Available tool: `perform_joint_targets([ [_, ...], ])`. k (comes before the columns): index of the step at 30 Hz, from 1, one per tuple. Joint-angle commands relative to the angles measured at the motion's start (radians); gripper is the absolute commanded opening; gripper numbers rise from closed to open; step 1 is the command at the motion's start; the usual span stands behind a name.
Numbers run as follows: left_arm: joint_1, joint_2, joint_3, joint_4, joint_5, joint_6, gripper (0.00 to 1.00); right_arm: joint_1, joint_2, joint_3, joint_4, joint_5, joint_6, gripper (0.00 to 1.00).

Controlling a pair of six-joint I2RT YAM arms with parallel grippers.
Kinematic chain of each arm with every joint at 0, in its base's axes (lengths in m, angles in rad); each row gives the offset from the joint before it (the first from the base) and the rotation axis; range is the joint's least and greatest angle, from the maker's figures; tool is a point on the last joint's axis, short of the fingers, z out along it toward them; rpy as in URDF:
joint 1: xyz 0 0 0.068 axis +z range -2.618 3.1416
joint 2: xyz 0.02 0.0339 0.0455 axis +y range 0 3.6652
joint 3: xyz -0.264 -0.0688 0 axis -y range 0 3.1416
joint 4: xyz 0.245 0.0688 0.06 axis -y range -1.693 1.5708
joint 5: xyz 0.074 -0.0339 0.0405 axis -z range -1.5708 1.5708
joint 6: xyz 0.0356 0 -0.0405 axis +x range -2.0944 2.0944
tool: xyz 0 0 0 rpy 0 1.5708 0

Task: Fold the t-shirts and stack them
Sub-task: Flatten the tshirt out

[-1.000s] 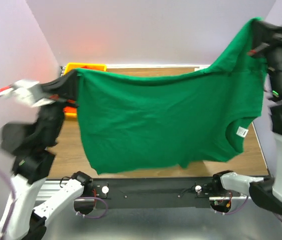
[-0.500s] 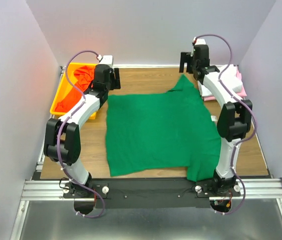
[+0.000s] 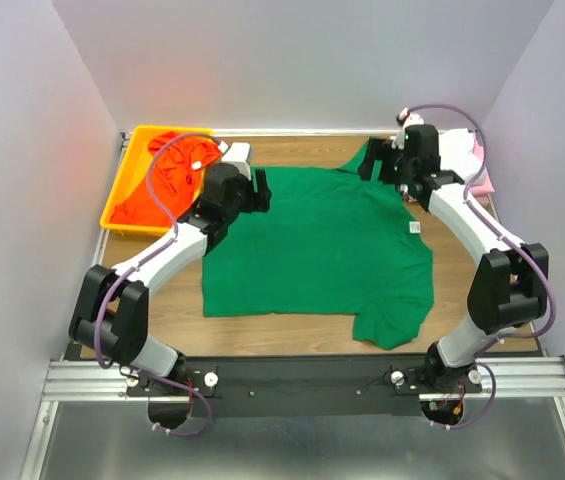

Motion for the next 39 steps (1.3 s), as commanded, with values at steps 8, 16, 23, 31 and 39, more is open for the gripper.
perform_joint_targets([
  [8, -0.034, 0.074, -0.180, 0.035, 0.120, -0.086, 0.76, 0.002, -0.068, -0.352, 0.020, -0.103, 0.141, 1.00],
  [16, -0.034, 0.162, -0.197, 0.047, 0.143, -0.094, 0.76, 0.000, -0.016, -0.424, 0.047, -0.122, 0.173, 1.00],
  [23, -0.032, 0.247, -0.172, 0.049, 0.138, -0.089, 0.76, 0.000, 0.044, -0.412, 0.057, -0.102, 0.190, 1.00],
  [31, -0.006, 0.309, -0.134, 0.052, 0.146, -0.072, 0.76, -0.004, 0.111, -0.374, 0.071, -0.040, 0.216, 1.00],
  [39, 0.028, 0.398, -0.039, 0.038, 0.203, -0.031, 0.75, -0.046, 0.203, -0.293, 0.070, -0.036, 0.231, 1.00],
])
